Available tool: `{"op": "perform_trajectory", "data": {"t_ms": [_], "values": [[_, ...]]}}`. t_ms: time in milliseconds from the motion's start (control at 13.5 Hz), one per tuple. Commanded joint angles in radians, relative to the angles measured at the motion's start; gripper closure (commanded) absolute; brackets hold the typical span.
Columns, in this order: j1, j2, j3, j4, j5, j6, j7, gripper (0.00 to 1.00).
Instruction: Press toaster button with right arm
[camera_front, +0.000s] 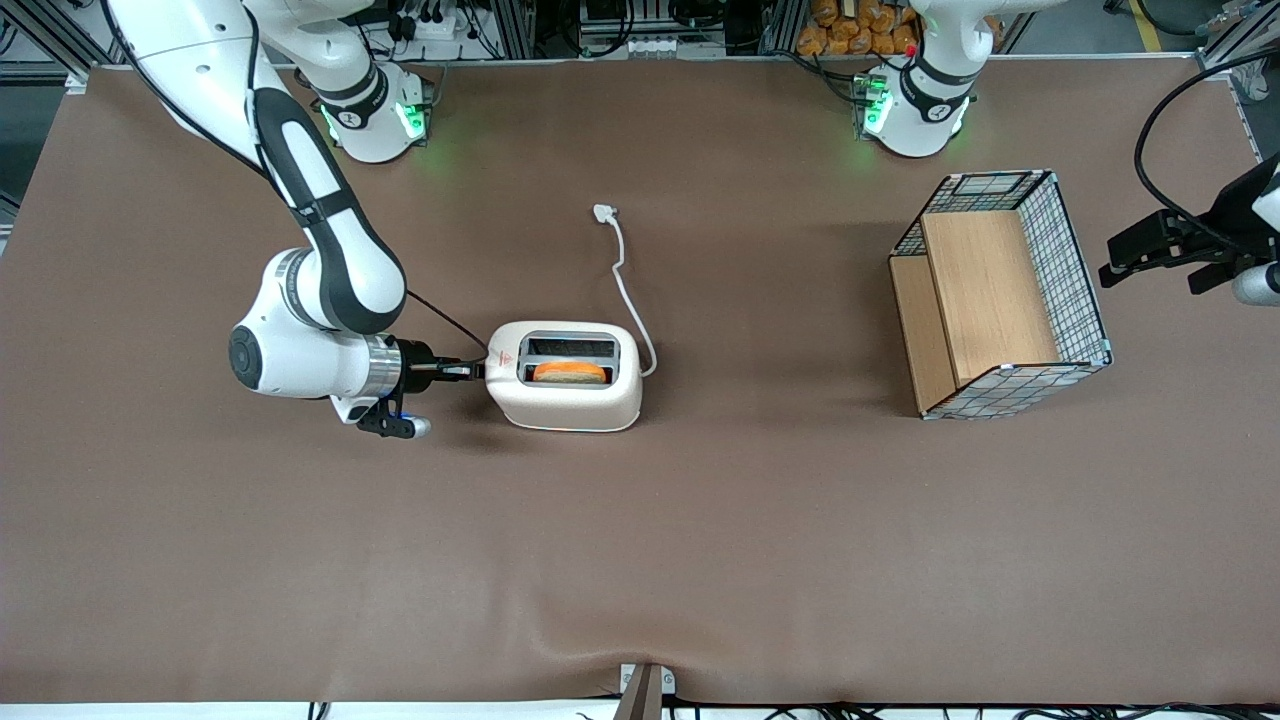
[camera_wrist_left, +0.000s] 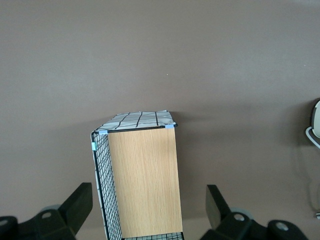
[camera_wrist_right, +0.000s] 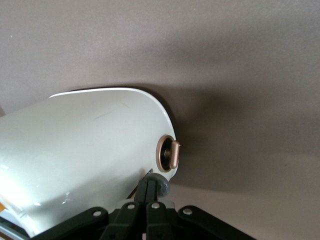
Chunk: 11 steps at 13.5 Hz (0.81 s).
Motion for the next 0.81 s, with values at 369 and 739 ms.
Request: {"op": "perform_trajectory", "data": {"t_ms": [369, 739], "values": [[-0.021, 0.023, -0.004, 0.095, -0.023, -0.124, 0.037, 1.00], [-0.032, 0.023, -0.018, 0.184, -0.072, -0.241, 0.102, 1.00]]}}
